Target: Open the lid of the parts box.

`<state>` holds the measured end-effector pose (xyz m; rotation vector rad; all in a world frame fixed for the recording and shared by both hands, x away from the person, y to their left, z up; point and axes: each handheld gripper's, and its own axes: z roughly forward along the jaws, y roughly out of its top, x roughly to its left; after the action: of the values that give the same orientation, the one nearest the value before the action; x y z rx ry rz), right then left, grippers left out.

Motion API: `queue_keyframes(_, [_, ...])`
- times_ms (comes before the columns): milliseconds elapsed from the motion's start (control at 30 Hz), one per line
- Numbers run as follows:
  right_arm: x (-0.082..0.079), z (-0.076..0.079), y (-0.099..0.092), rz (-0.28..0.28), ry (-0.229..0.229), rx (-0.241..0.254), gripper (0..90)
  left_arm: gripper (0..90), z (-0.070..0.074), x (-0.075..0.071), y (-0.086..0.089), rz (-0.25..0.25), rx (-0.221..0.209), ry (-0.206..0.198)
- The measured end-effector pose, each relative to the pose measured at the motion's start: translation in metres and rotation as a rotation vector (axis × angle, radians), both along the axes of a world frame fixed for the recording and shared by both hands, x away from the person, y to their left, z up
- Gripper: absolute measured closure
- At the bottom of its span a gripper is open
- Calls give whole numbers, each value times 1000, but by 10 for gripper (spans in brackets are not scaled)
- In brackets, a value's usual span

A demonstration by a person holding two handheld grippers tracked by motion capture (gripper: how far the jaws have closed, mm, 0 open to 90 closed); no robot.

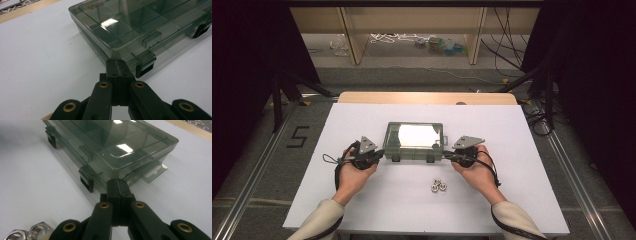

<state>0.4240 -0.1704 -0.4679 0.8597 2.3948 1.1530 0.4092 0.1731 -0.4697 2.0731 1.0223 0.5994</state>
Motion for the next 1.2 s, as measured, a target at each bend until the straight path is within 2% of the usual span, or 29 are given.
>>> queue_keyframes(33, [0, 1, 0, -4, -1, 3, 900, 900, 0, 0, -1, 14, -14, -13])
queue_keyframes(133, [0, 2, 0, -5, -17, 14, 900, 900, 1, 0, -2, 11, -24, -19])
queue_keyframes(200, [0, 2, 0, -9, -13, 18, 900, 900, 1, 1, -2, 12, -19, -20])
queue_keyframes(267, [0, 3, 0, -10, -17, 23, 900, 900, 3, 1, 0, -14, 21, -14])
queue_keyframes(433, [0, 3, -1, -12, -21, 27, 900, 900, 6, 1, 0, -8, 18, -17])
queue_keyframes(467, [0, 3, -1, -13, -21, 26, 900, 900, 5, 2, -1, -9, 8, -25])
queue_keyframes(500, [0, 3, -1, -14, -19, 23, 900, 900, 3, 2, -4, 15, -35, -37])
queue_keyframes(533, [0, 3, -1, -15, -22, 17, 900, 900, 4, 2, -3, 7, -20, -34])
queue_keyframes(567, [0, 3, -1, -12, -21, 10, 900, 900, 7, 2, -1, -7, 19, -22])
queue_keyframes(633, [0, 2, -1, -8, -30, 5, 900, 900, 6, 2, -2, -7, 5, -31])
queue_keyframes(667, [0, 2, 0, -9, -21, 7, 853, 900, 7, 3, -2, -7, 5, -33])
queue_keyframes(733, [1, 1, 0, -5, -15, 8, 821, 900, 8, 3, -2, -6, 9, -27])
queue_keyframes(767, [1, 1, 0, -9, -22, -3, 807, 900, 7, 4, -4, 21, -30, -43])
queue_keyframes(833, [1, 1, 0, -13, -33, -6, 777, 900, 10, 5, 0, -4, 7, -37])
queue_keyframes(867, [0, 2, 0, -23, -34, -1, 764, 900, 9, 6, -3, 23, -38, -52])
queue_keyframes(1033, [1, 8, -2, -38, -69, 2, 690, 900, 11, 7, -3, 21, -50, -53])
queue_keyframes(1100, [2, 10, -3, -38, -67, 8, 645, 900, 12, 8, -3, 24, -46, -60])
queue_keyframes(1133, [2, 11, -3, -42, -76, 7, 632, 900, 13, 8, 0, 4, -9, -50])
queue_keyframes(1167, [2, 12, -3, -43, -86, 5, 631, 900, 12, 9, -3, 24, -55, -61])
queue_keyframes(1200, [2, 13, -4, -42, -87, 1, 629, 900, 12, 9, -4, 30, -55, -62])
